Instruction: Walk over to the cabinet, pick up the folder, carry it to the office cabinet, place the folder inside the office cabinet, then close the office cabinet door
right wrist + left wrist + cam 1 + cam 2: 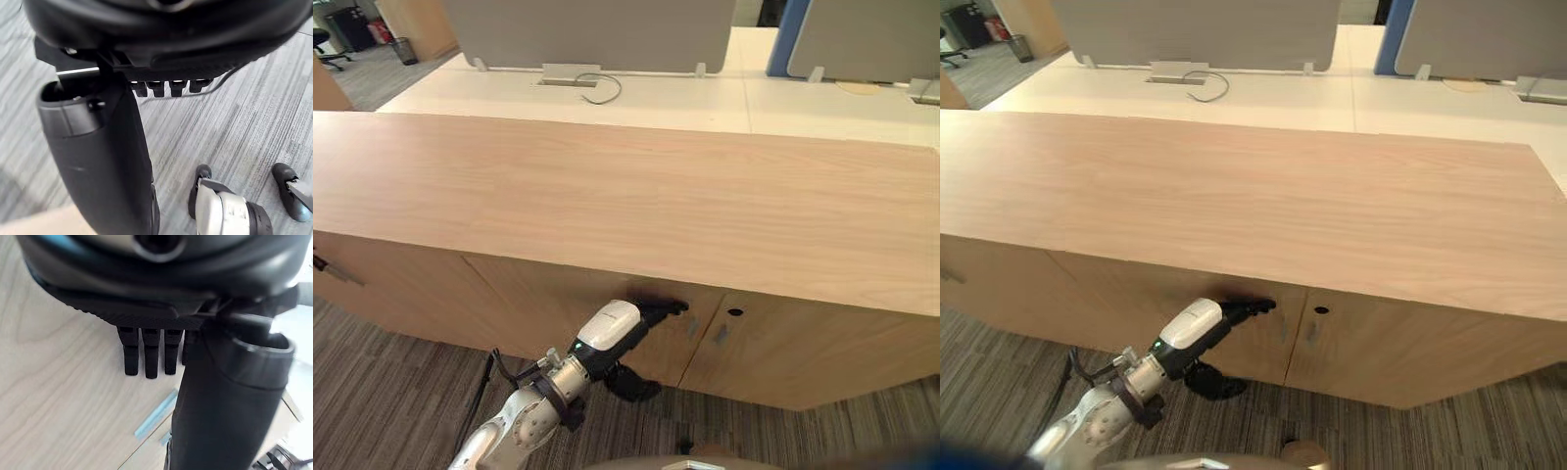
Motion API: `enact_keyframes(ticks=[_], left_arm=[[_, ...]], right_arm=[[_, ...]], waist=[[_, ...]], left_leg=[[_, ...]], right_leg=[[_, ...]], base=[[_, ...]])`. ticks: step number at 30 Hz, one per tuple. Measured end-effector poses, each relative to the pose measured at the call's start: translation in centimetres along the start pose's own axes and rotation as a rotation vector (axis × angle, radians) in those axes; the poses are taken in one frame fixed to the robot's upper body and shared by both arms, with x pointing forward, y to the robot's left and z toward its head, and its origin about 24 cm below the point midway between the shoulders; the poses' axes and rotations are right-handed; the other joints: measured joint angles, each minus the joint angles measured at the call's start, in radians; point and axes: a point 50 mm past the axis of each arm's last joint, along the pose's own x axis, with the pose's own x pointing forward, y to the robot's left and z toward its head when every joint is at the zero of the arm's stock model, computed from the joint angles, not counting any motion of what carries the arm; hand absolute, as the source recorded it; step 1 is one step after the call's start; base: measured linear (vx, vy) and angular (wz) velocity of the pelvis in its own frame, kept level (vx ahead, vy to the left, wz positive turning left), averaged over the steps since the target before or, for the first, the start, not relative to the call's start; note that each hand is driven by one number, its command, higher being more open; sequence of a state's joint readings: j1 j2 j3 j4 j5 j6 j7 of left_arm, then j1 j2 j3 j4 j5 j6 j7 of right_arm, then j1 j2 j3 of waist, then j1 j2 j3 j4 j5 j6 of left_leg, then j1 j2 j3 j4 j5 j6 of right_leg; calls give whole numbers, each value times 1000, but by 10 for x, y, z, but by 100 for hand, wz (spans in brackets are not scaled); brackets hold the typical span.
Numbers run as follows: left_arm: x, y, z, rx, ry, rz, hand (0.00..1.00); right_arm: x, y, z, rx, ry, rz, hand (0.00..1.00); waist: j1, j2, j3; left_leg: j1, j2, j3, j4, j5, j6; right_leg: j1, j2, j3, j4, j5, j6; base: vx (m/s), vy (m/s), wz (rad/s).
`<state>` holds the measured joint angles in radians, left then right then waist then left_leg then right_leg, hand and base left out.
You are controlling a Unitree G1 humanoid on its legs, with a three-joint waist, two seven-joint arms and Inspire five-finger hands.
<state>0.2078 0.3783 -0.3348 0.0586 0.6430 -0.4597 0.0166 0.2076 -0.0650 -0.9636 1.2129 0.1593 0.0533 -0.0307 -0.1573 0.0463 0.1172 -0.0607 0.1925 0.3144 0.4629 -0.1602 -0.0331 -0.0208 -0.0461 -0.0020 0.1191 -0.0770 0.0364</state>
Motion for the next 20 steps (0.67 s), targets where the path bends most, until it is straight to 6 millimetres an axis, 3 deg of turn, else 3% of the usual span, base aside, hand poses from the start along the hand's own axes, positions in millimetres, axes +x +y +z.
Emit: enact_keyframes(ticks=[2, 3, 5, 6, 7, 9, 11, 13, 17, 20], left_arm=[[-1, -19, -15, -70, 129, 0, 100], [-7, -33, -33, -145, 289, 24, 100], [-13, -38, -48, -199, 429, 72, 100], [-20, -38, -55, -251, 526, 151, 100], [-31, -36, -66, -323, 636, 248, 100], [-53, -30, -82, -469, 782, 419, 100], [-70, -32, -91, -604, 876, 555, 100], [-83, -41, -99, -761, 953, 660, 100], [-108, -89, -103, -1124, 1137, 754, 100], [-118, -124, -96, -1340, 1224, 736, 100]], right_arm=[[0, 24, 20, -102, -73, 64, 100], [-4, 53, 37, -199, -164, 135, 100], [-10, 76, 49, -285, -252, 201, 100], [-17, 93, 56, -350, -316, 254, 100], [-23, 109, 58, -398, -363, 303, 100], [-30, 126, 43, -471, -370, 364, 100], [-33, 133, 28, -511, -350, 396, 100], [-32, 130, 20, -556, -333, 390, 100], [-28, 122, 22, -582, -325, 353, 100], [-27, 121, 20, -613, -317, 345, 100]], waist=[[31, 2, 10], [64, 2, 16], [83, 6, 21], [94, 26, 26], [106, 22, 34], [126, -19, 14], [136, -32, -1], [144, -19, -26], [149, 14, -57], [153, 12, -62]], left_leg=[[-19, -55, -177, 4, -59, -8], [-18, -95, -304, -34, -101, -19], [-11, -94, -357, -84, -101, -23], [11, -67, -369, -157, -53, -25], [26, -53, -345, -163, -60, -55], [47, -66, -314, -195, -54, -50], [70, -76, -297, -244, -36, -47], [87, -89, -290, -307, -9, -44], [153, -85, -289, -370, 9, -52], [185, -78, -290, -384, 10, -55]], right_leg=[[-4, -9, 57, -1, 11, 2], [-9, -5, 107, -2, 23, 9], [-7, 14, 128, 7, 25, 13], [-5, 47, 136, 13, 21, 22], [6, 48, 131, 18, 16, 27], [4, 18, 100, 17, 21, 29], [4, 5, 103, 4, 22, 31], [4, -8, 101, -26, 29, 39], [64, -10, 61, -86, 43, 44], [105, -6, 32, -109, 43, 44]], base=[[18, 102, -85], [2, 137, -95], [5, 134, -68], [-25, 195, -54], [-39, 213, -48], [-11, 141, -32], [66, 59, -17], [130, 16, -3], [166, -2, 8], [93, -7, 14]])
